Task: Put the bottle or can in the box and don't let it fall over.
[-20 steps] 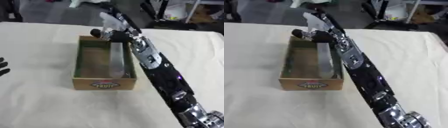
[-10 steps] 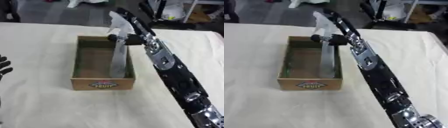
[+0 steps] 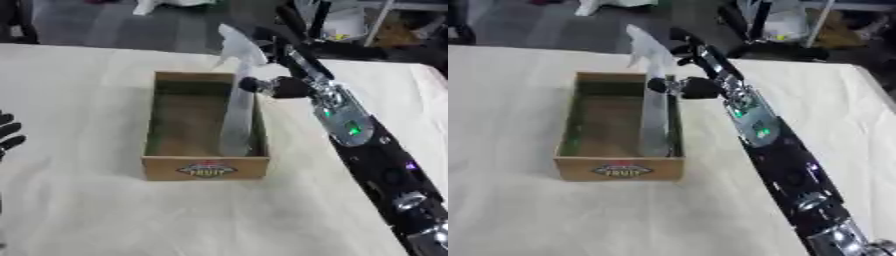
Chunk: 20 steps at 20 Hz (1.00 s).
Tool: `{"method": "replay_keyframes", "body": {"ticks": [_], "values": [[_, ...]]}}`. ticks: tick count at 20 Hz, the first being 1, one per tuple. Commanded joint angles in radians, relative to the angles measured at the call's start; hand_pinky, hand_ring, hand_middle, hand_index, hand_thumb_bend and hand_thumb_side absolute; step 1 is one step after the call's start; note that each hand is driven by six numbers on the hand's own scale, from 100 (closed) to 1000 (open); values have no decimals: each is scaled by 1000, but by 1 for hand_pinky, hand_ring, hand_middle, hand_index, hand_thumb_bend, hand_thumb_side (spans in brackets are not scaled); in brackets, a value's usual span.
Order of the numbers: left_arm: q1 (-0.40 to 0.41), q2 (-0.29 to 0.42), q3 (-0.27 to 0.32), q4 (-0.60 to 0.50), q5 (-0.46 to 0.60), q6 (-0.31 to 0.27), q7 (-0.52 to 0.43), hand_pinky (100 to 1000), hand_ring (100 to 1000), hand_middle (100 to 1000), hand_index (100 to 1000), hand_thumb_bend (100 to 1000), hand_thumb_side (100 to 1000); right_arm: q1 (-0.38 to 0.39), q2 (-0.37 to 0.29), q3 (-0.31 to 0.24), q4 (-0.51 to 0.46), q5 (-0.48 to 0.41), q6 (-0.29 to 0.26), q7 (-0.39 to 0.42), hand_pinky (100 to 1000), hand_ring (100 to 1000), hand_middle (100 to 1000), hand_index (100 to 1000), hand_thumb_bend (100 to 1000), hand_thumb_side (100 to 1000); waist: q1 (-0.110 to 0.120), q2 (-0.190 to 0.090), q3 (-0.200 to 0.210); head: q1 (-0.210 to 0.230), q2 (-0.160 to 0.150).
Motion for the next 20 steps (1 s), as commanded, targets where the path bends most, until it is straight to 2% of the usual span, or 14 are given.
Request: {"method": "replay_keyframes", "body": {"ticks": [1,4,8,10,13,20], "values": [[-6,11,10,-11,-3,-1,6,752,761,710,814,343,827,30,-94,-34,-88,-72,10,-18,762,846,909,1000,759,560,2,-22,-7,10,-16],[-4,12,13,-10,-4,-1,10,752,761,710,814,341,828,113,-152,-75,-169,-127,20,-51,738,828,896,1000,739,561,-2,-22,-20,18,-20],[-1,13,16,-8,-7,0,13,752,761,710,815,341,828,225,-188,-131,-268,-170,33,-92,717,817,888,1000,688,542,-3,-24,-34,35,-22],[0,13,17,-9,-7,-1,14,752,761,710,815,351,821,274,-184,-156,-309,-196,40,-110,710,813,889,1000,665,559,-2,-24,-39,43,-21],[0,12,18,-10,-7,-1,15,752,761,711,815,342,827,339,-167,-195,-357,-222,44,-149,706,811,885,1000,666,539,3,-23,-44,49,-17],[1,13,17,-13,-7,-1,15,752,761,711,815,341,828,442,-119,-250,-429,-214,49,-223,694,791,879,1000,653,552,14,-18,-50,67,3]]}}
